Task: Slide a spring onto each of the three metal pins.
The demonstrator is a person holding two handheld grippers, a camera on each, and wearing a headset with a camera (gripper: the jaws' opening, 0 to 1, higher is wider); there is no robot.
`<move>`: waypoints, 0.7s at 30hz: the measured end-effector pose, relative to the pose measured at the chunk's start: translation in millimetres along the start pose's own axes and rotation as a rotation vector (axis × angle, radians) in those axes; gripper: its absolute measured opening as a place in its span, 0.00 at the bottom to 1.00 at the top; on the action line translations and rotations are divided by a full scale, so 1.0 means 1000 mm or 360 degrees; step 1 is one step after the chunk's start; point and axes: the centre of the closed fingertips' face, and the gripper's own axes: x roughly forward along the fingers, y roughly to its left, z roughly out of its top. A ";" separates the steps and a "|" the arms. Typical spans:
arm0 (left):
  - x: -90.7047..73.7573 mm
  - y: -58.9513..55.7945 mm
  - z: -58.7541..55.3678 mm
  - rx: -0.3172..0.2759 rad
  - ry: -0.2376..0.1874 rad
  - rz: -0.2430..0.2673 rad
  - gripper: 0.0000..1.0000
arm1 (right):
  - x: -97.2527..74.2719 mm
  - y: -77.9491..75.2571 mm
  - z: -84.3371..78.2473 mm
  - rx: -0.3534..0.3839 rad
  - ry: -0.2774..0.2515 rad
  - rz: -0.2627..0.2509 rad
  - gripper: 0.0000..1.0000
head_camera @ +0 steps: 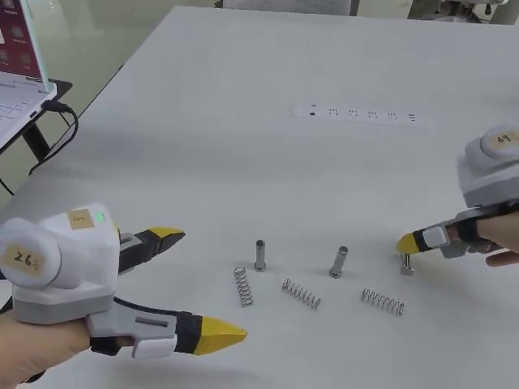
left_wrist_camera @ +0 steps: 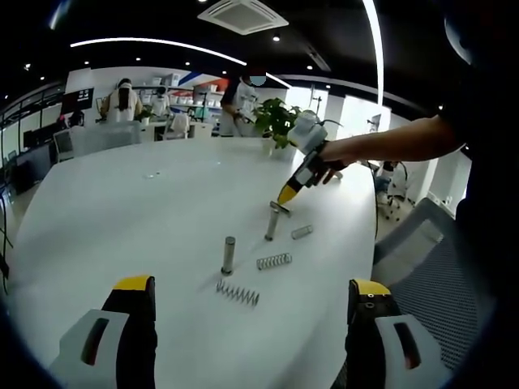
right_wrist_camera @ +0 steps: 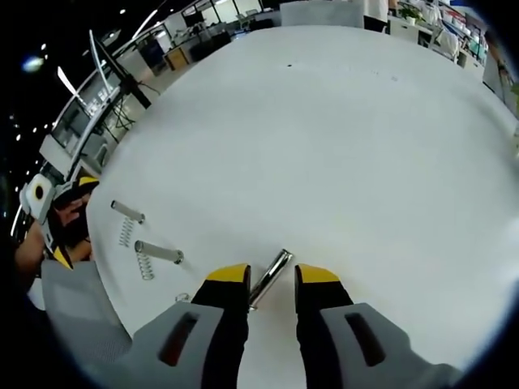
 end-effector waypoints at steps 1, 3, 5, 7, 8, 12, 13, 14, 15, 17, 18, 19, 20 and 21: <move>0.000 0.000 0.000 0.0000 -0.0001 0.0001 0.96 | 0.001 -0.001 0.001 0.0020 0.0002 0.0001 0.20; 0.000 0.000 0.000 -0.0001 0.0000 0.0002 0.96 | 0.004 -0.006 0.002 0.0039 0.0022 -0.0005 0.19; 0.000 0.001 -0.001 -0.0002 0.0005 0.0004 0.96 | 0.005 -0.011 0.002 0.0049 0.0035 -0.0022 0.18; 0.000 0.002 -0.001 -0.0007 0.0002 0.0005 0.96 | 0.006 -0.014 0.003 0.0065 0.0040 -0.0020 0.17; 0.000 0.001 -0.001 -0.0007 0.0002 0.0005 0.96 | 0.007 -0.014 0.003 0.0074 0.0042 -0.0014 0.17; 0.001 0.001 -0.002 -0.0008 0.0006 0.0003 0.96 | 0.008 -0.014 0.001 0.0078 0.0064 -0.0018 0.15; 0.001 0.001 -0.002 -0.0009 0.0004 0.0003 0.96 | 0.009 -0.015 0.001 0.0087 0.0073 -0.0019 0.15; 0.001 0.001 -0.002 -0.0009 0.0003 0.0003 0.96 | 0.010 -0.015 0.000 0.0092 0.0078 -0.0014 0.14; 0.001 0.001 -0.001 -0.0010 0.0002 0.0003 0.96 | 0.011 -0.015 0.000 0.0096 0.0084 -0.0013 0.14; 0.001 0.002 -0.002 -0.0010 0.0004 0.0005 0.96 | 0.011 -0.015 -0.002 0.0093 0.0094 -0.0023 0.13; 0.001 0.002 -0.002 -0.0010 0.0004 0.0005 0.95 | 0.011 -0.015 -0.003 0.0089 0.0104 -0.0029 0.13; 0.000 0.002 -0.002 -0.0014 0.0003 0.0006 0.95 | 0.011 -0.014 -0.004 0.0088 0.0108 -0.0027 0.13; 0.000 0.002 -0.002 -0.0014 0.0002 0.0007 0.95 | 0.011 -0.013 -0.004 0.0089 0.0111 -0.0022 0.12; 0.000 0.002 -0.002 -0.0014 0.0001 0.0008 0.95 | 0.011 -0.014 -0.004 0.0095 0.0113 -0.0025 0.12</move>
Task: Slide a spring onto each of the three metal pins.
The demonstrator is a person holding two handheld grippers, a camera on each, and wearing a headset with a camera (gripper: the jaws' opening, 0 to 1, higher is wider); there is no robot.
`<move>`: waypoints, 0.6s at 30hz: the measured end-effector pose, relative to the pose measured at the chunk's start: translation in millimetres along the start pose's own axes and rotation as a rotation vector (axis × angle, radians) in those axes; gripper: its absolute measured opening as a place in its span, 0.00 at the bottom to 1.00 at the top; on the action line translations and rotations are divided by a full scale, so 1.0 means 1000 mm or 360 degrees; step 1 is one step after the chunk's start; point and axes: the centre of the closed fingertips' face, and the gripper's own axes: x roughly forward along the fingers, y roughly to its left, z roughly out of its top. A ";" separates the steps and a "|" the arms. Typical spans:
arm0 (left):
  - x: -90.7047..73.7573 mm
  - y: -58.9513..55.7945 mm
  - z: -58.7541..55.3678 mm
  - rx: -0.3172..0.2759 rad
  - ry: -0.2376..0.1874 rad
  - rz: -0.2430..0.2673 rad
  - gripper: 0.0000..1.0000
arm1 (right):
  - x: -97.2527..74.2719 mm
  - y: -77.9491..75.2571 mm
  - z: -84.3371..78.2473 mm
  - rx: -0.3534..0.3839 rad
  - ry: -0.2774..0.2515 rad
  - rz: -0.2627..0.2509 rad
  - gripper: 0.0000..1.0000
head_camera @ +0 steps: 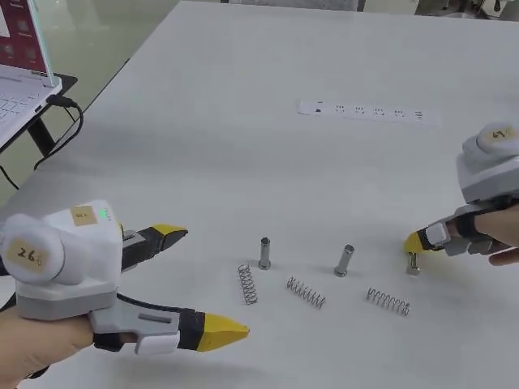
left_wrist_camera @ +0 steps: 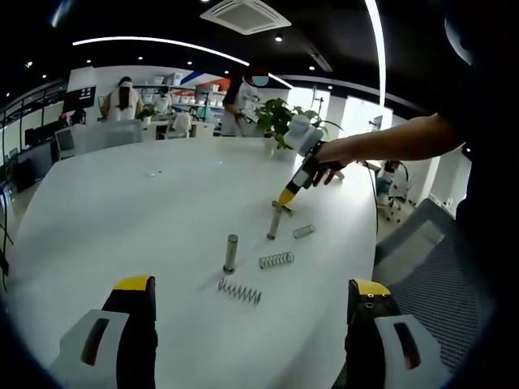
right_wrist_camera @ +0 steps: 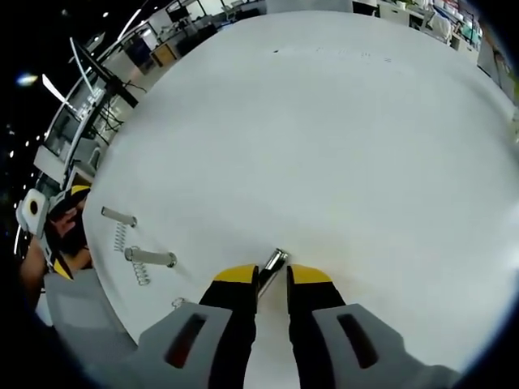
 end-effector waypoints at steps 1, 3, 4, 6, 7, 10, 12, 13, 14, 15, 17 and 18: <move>0.000 0.000 0.000 0.0000 0.0000 0.0000 0.95 | 0.000 0.000 0.000 -0.0001 0.0000 -0.0003 0.12; 0.000 0.000 -0.001 -0.0003 0.0003 -0.0001 0.95 | 0.001 -0.001 0.001 0.0006 0.0006 -0.0009 0.11; 0.000 0.000 -0.001 -0.0001 0.0006 -0.0002 0.95 | 0.002 -0.001 0.001 0.0012 0.0009 -0.0008 0.11; 0.001 -0.001 -0.001 -0.0002 0.0007 -0.0007 0.95 | 0.002 -0.001 0.001 0.0013 0.0017 -0.0018 0.10; 0.001 -0.002 -0.001 -0.0001 0.0006 -0.0007 0.95 | 0.003 -0.001 0.000 0.0015 0.0022 -0.0026 0.10; 0.002 -0.002 0.000 0.0000 0.0003 -0.0007 0.96 | 0.003 -0.001 0.000 0.0006 0.0031 -0.0041 0.09; 0.002 -0.001 -0.001 0.0002 0.0005 -0.0007 0.95 | 0.004 -0.001 -0.001 -0.0002 0.0040 -0.0058 0.09; 0.003 -0.001 -0.001 0.0002 0.0007 -0.0009 0.96 | 0.004 -0.002 -0.001 -0.0014 0.0044 -0.0072 0.08; 0.003 -0.001 0.000 0.0004 0.0005 -0.0009 0.96 | 0.004 -0.001 -0.001 -0.0021 0.0046 -0.0082 0.08; 0.003 -0.002 0.000 0.0004 0.0005 -0.0011 0.95 | 0.004 -0.001 -0.001 -0.0035 0.0048 -0.0093 0.07; 0.003 -0.002 0.000 0.0005 0.0005 -0.0011 0.95 | 0.004 -0.002 -0.001 -0.0048 0.0048 -0.0108 0.07; 0.003 -0.002 0.000 0.0007 0.0006 -0.0011 0.95 | 0.004 -0.002 -0.001 -0.0056 0.0048 -0.0111 0.06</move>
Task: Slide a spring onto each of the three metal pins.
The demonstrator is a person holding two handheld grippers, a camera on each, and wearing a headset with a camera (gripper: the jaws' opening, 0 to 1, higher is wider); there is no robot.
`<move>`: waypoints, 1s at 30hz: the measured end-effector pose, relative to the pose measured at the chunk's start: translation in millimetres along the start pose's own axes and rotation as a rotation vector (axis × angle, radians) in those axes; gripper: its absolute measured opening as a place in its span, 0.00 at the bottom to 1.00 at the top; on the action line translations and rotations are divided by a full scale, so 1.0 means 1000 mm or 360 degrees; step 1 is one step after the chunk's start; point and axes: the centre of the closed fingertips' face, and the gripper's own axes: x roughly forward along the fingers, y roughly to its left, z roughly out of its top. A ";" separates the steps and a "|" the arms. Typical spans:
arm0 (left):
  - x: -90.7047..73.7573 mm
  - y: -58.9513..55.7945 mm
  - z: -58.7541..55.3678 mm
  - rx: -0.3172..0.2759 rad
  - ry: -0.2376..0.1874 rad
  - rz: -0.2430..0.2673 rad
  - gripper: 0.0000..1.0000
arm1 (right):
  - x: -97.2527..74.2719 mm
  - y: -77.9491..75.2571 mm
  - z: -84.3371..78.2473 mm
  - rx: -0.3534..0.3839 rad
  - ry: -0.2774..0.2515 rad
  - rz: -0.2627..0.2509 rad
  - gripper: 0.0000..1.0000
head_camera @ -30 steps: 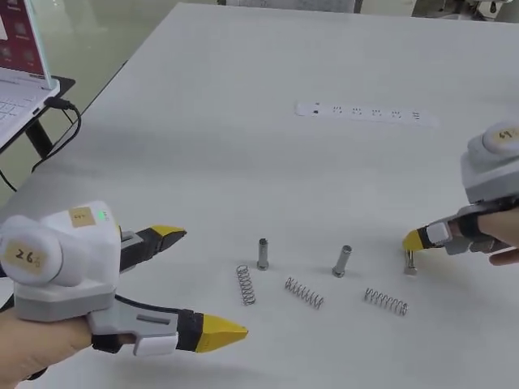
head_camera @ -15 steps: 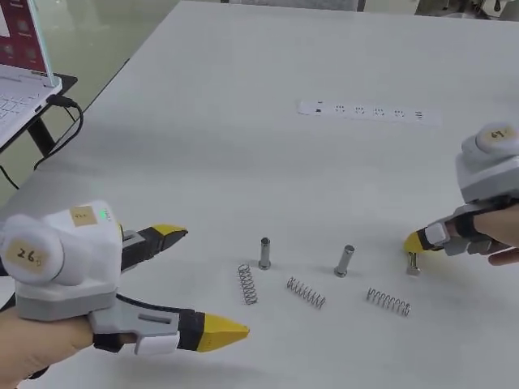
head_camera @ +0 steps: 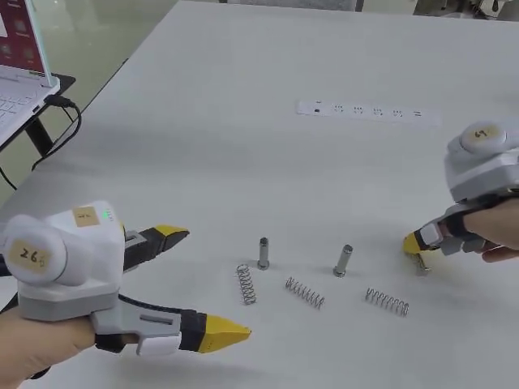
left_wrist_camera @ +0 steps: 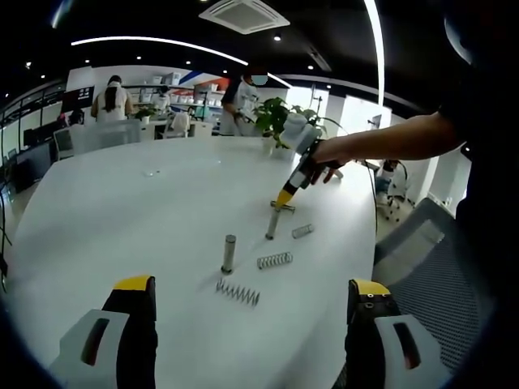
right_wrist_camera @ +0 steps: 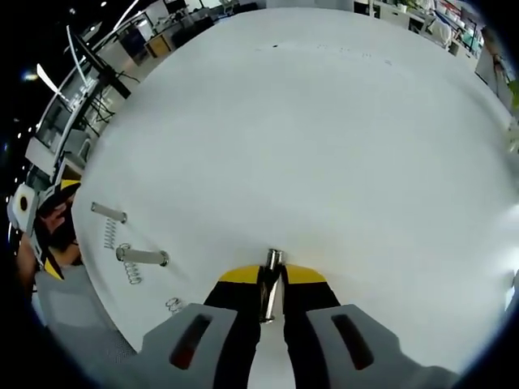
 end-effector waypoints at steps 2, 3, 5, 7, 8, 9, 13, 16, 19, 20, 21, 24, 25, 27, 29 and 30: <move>0.000 0.000 0.000 -0.0001 0.0000 0.0000 0.95 | 0.000 -0.001 0.000 -0.0010 0.0003 -0.0005 0.06; 0.000 0.000 0.000 -0.0001 -0.0002 -0.0001 0.95 | 0.000 -0.001 0.000 -0.0010 0.0004 -0.0007 0.06; 0.000 0.001 0.000 0.0000 0.0000 0.0002 0.95 | 0.000 -0.001 0.000 -0.0021 0.0005 -0.0010 0.06; 0.000 0.001 0.000 -0.0001 0.0002 0.0000 0.95 | 0.000 -0.001 0.000 -0.0033 0.0010 -0.0013 0.05; 0.000 0.000 0.000 -0.0001 0.0002 0.0000 0.95 | 0.000 -0.001 0.000 -0.0035 0.0011 -0.0014 0.05; 0.000 0.000 0.000 0.0002 0.0001 0.0000 0.95 | 0.000 -0.001 0.000 -0.0044 0.0012 -0.0016 0.05; 0.000 0.000 0.000 0.0005 0.0003 -0.0003 0.95 | -0.001 0.000 -0.001 -0.0073 0.0001 -0.0018 0.05; 0.000 0.000 0.000 0.0007 0.0007 -0.0001 0.95 | -0.002 0.002 -0.003 -0.0112 -0.0012 -0.0016 0.05; 0.000 0.000 0.000 0.0007 0.0005 -0.0003 0.95 | -0.003 0.002 -0.005 -0.0128 -0.0022 0.0000 0.05; 0.000 0.000 0.001 0.0008 0.0004 -0.0002 0.95 | -0.004 0.003 -0.006 -0.0139 -0.0028 0.0014 0.05; 0.000 0.000 0.001 0.0009 0.0004 -0.0001 0.95 | -0.004 0.003 -0.006 -0.0129 -0.0030 0.0018 0.05; 0.001 0.000 0.002 0.0009 0.0002 0.0000 0.95 | -0.009 0.006 -0.007 -0.0138 -0.0058 0.0032 0.05; 0.001 -0.001 0.003 0.0013 0.0001 0.0000 0.95 | -0.009 0.006 -0.007 -0.0141 -0.0065 0.0036 0.05; 0.001 -0.001 0.003 0.0016 0.0001 -0.0003 0.95 | -0.013 0.009 -0.008 -0.0140 -0.0087 0.0046 0.05; 0.002 -0.002 0.003 0.0018 -0.0001 -0.0004 0.95 | -0.016 0.012 -0.009 -0.0133 -0.0106 0.0059 0.05; 0.002 -0.002 0.003 0.0021 0.0002 -0.0007 0.95 | -0.018 0.013 -0.009 -0.0142 -0.0128 0.0061 0.05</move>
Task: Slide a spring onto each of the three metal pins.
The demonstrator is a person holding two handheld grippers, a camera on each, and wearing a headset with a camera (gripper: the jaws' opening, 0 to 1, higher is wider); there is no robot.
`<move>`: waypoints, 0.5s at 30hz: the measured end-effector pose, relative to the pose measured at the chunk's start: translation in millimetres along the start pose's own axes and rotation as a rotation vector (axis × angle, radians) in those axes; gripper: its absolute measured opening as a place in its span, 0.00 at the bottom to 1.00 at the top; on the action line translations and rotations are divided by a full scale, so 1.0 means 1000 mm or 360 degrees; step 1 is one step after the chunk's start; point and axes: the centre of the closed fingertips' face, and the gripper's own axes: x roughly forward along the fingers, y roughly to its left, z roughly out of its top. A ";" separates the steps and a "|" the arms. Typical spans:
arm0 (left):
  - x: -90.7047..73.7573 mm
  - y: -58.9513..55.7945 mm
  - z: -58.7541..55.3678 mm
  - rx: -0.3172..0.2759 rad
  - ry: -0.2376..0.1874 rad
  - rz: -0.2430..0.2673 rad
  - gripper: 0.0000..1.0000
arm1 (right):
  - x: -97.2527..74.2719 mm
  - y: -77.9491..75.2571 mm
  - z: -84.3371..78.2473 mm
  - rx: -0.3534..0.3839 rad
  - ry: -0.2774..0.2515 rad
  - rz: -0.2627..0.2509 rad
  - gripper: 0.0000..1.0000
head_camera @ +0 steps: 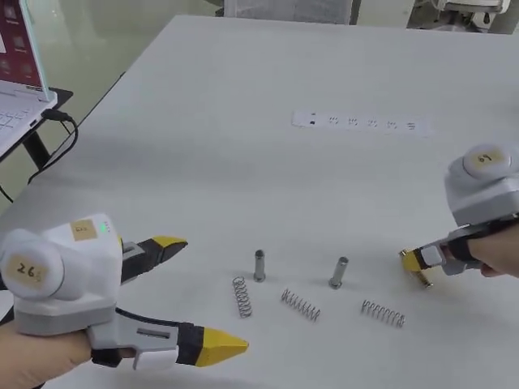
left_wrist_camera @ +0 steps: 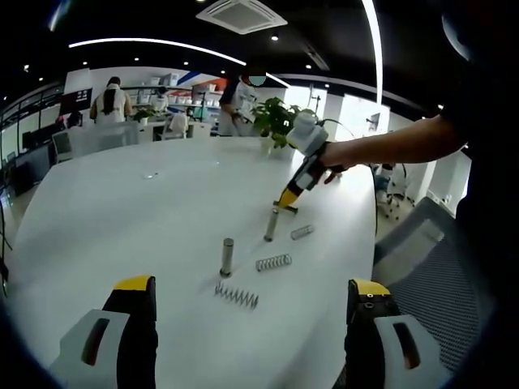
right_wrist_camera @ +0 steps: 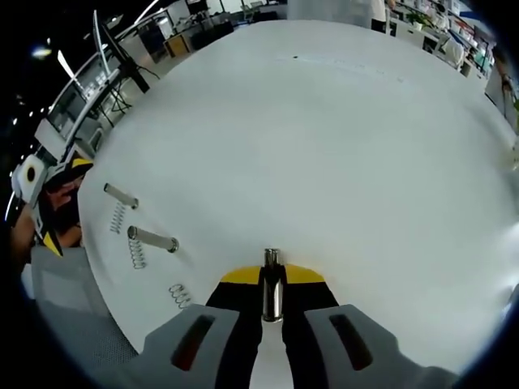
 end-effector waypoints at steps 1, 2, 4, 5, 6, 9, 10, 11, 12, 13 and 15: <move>0.000 0.000 0.000 0.0001 0.0000 0.0000 0.95 | -0.001 0.000 0.000 0.0001 -0.0004 0.0000 0.05; 0.000 -0.001 0.000 0.0001 -0.0001 -0.0001 0.95 | -0.002 0.001 -0.001 0.0001 -0.0009 0.0002 0.05; 0.000 -0.001 0.001 0.0001 -0.0001 -0.0002 0.95 | -0.004 0.002 -0.001 -0.0003 -0.0019 0.0007 0.05; 0.000 -0.001 0.001 0.0001 0.0000 -0.0004 0.95 | -0.005 0.002 0.000 -0.0004 -0.0026 0.0006 0.05; 0.001 -0.001 0.001 0.0003 0.0001 -0.0004 0.95 | -0.006 0.002 0.000 -0.0009 -0.0037 0.0009 0.05; 0.001 -0.002 0.001 0.0007 0.0003 -0.0006 0.95 | -0.009 0.003 0.000 -0.0005 -0.0061 0.0012 0.04; 0.001 -0.002 0.001 0.0008 0.0004 -0.0007 0.95 | -0.009 0.003 0.000 -0.0006 -0.0068 0.0014 0.04; 0.001 -0.002 0.001 0.0007 0.0004 -0.0008 0.95 | -0.010 0.003 0.000 -0.0009 -0.0077 0.0014 0.04; 0.001 -0.003 0.001 0.0008 0.0002 -0.0007 0.95 | -0.011 0.003 0.000 -0.0015 -0.0089 0.0014 0.04; 0.001 -0.003 0.001 0.0009 0.0001 -0.0008 0.95 | -0.013 0.004 0.000 -0.0019 -0.0100 0.0019 0.04; 0.001 -0.003 0.001 0.0010 0.0002 -0.0008 0.95 | -0.015 0.005 0.000 -0.0020 -0.0118 0.0026 0.04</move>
